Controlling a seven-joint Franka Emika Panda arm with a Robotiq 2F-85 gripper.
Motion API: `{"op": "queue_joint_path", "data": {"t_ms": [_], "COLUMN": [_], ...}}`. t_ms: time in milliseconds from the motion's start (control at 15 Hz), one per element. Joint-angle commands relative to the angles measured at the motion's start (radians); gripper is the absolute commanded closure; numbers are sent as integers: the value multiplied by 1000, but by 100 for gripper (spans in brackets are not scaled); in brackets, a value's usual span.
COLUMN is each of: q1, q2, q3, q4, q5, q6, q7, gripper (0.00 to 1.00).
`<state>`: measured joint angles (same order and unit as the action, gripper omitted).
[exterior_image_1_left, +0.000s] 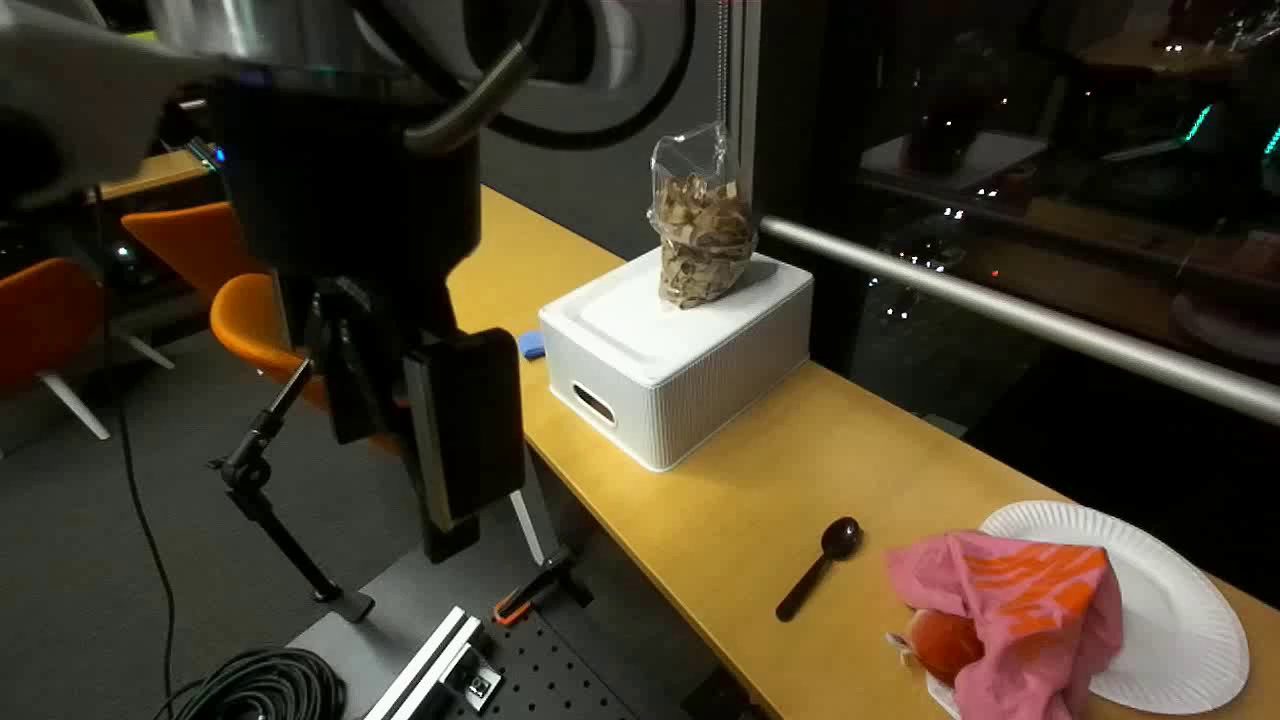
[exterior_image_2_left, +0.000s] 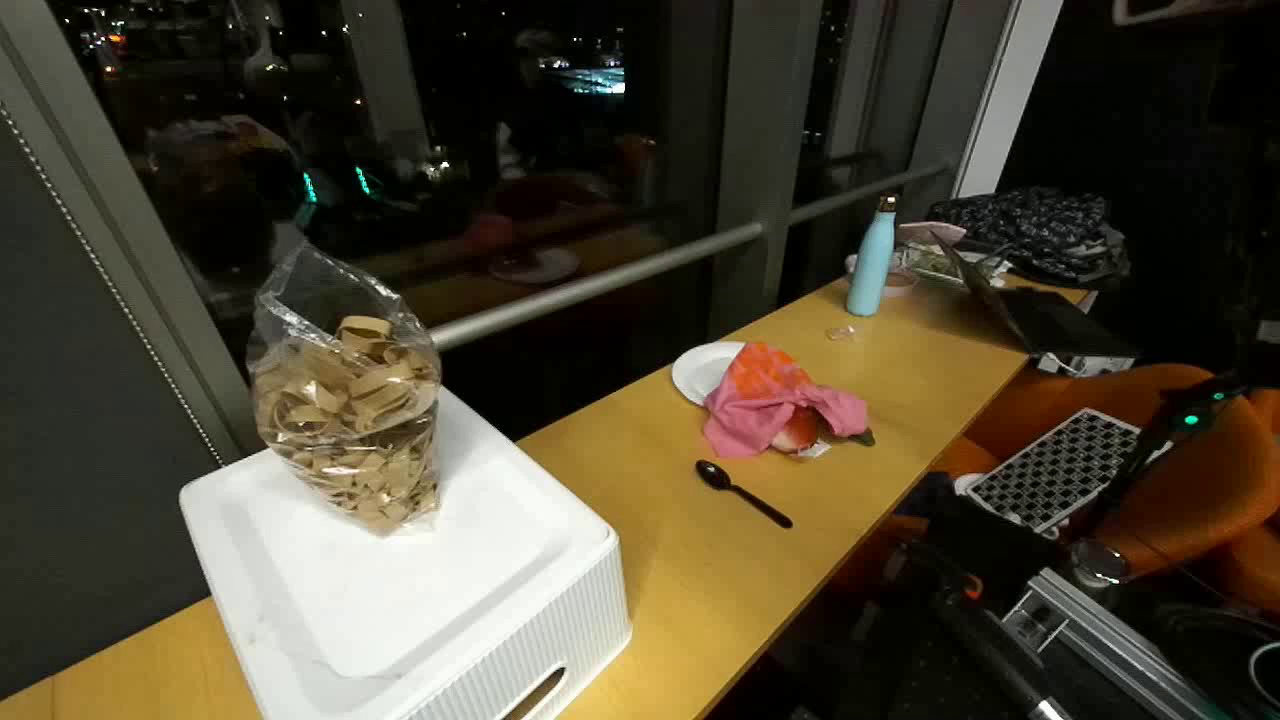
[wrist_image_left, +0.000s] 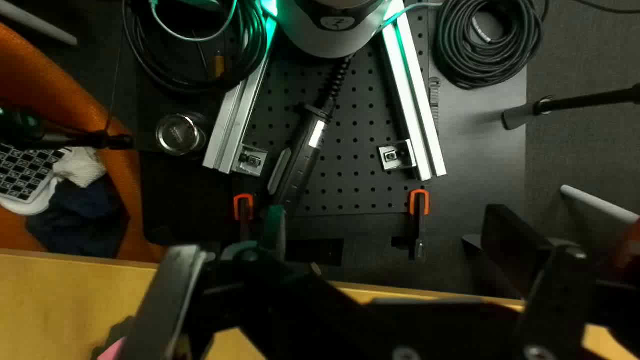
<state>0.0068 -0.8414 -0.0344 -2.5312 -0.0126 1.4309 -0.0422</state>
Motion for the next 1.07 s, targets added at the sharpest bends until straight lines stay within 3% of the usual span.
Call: {"op": "queue_joint_path", "data": {"t_ms": [0, 400, 667, 1000], "q1": [-3, -3, 42, 103], "q2": [1, 1, 208, 493], "q3": [3, 3, 36, 119], "q4": [1, 2, 41, 195], "q5": [2, 2, -10, -64], "q6": [-1, -1, 241, 537], "q7": [-2, -2, -46, -108], "gripper": [0, 0, 0, 0]}}
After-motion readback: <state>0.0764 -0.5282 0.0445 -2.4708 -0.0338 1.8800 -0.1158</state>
